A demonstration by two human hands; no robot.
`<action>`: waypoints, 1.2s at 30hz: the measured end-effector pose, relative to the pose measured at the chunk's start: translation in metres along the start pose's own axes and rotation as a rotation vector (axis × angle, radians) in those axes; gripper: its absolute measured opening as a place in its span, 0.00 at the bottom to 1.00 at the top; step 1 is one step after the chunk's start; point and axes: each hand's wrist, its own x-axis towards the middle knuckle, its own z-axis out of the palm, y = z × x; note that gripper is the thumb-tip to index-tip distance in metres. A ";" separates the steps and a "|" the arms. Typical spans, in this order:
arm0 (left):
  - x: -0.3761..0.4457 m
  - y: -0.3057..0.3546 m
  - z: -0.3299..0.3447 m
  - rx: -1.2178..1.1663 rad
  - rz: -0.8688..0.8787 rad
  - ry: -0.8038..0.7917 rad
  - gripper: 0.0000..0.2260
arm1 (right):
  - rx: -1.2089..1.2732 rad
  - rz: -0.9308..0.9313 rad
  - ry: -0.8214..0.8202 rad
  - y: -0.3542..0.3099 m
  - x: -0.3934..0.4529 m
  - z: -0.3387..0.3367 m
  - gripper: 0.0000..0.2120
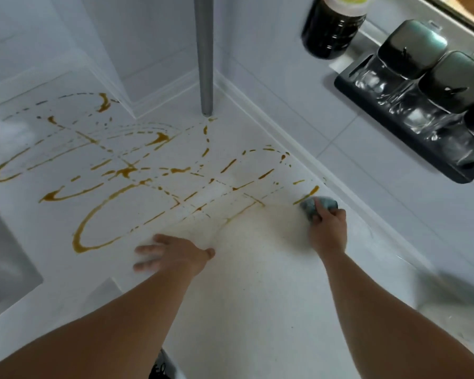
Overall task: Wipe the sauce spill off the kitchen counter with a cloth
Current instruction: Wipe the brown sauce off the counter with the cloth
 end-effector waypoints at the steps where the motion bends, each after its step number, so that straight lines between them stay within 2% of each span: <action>1: 0.002 0.002 0.003 -0.005 -0.006 0.010 0.69 | 0.022 0.035 0.010 -0.009 0.008 0.002 0.20; 4: 0.010 0.006 0.009 -0.011 -0.019 0.029 0.70 | 0.042 -0.215 -0.024 -0.037 0.003 0.022 0.08; 5: 0.011 0.007 0.010 -0.011 -0.019 0.034 0.70 | 0.071 -0.368 -0.044 -0.042 -0.005 0.030 0.10; 6: 0.013 0.007 0.011 -0.006 -0.020 0.045 0.70 | 0.072 -0.512 -0.139 -0.043 -0.017 0.035 0.12; 8: 0.012 0.007 0.010 0.000 -0.016 0.054 0.70 | -0.081 -0.764 -0.199 -0.027 -0.021 0.035 0.19; 9: 0.011 0.007 0.010 0.002 -0.016 0.056 0.70 | -0.109 -0.771 -0.198 -0.013 -0.011 0.028 0.20; 10: 0.009 0.008 0.010 0.006 -0.020 0.055 0.69 | -0.054 -0.692 -0.152 -0.001 0.000 0.019 0.16; 11: 0.008 0.008 0.009 0.012 -0.026 0.056 0.69 | -0.052 -0.562 -0.038 0.006 0.016 0.007 0.10; 12: 0.007 0.008 0.009 0.019 -0.028 0.059 0.69 | -0.026 -0.393 0.037 0.010 0.035 -0.001 0.08; 14: 0.009 0.009 0.009 0.022 -0.018 0.067 0.69 | 0.029 -0.226 0.071 0.001 0.056 -0.008 0.11; 15: 0.008 0.009 0.009 0.015 -0.011 0.068 0.69 | 0.062 -0.214 0.099 -0.009 0.059 0.002 0.11; 16: 0.008 0.009 0.010 0.008 -0.011 0.070 0.69 | 0.097 -0.214 0.108 -0.030 0.053 0.013 0.09; 17: 0.007 0.008 0.010 0.004 -0.012 0.071 0.69 | 0.173 -0.277 0.039 -0.047 0.040 0.023 0.08; 19: 0.008 0.008 0.011 0.015 -0.009 0.088 0.70 | 0.066 -0.594 -0.144 -0.059 0.011 0.043 0.16; 20: 0.008 0.009 0.011 0.017 -0.009 0.089 0.70 | 0.004 -0.696 -0.166 -0.052 0.004 0.048 0.21; 21: 0.007 0.009 0.011 0.013 -0.012 0.085 0.70 | -0.021 -0.708 -0.158 -0.038 0.000 0.046 0.24; 22: 0.007 0.009 0.010 0.014 -0.014 0.086 0.69 | -0.023 -0.638 -0.134 -0.022 0.000 0.041 0.26; 25: 0.006 0.010 0.009 0.040 -0.016 0.094 0.69 | -0.054 -0.268 0.057 0.010 0.016 0.015 0.30; 27: 0.006 0.010 0.008 0.043 -0.022 0.087 0.69 | -0.101 -0.169 0.119 0.004 0.036 0.008 0.31; 31: 0.007 0.008 0.009 0.041 -0.017 0.095 0.69 | 0.055 -0.255 0.075 -0.043 0.066 0.019 0.26; 34: 0.006 0.008 0.011 0.037 -0.014 0.092 0.69 | -0.068 -0.459 -0.011 -0.056 0.075 0.028 0.30; 36: 0.007 0.009 0.011 0.046 -0.008 0.092 0.68 | -0.101 -0.467 -0.014 -0.040 0.078 0.020 0.29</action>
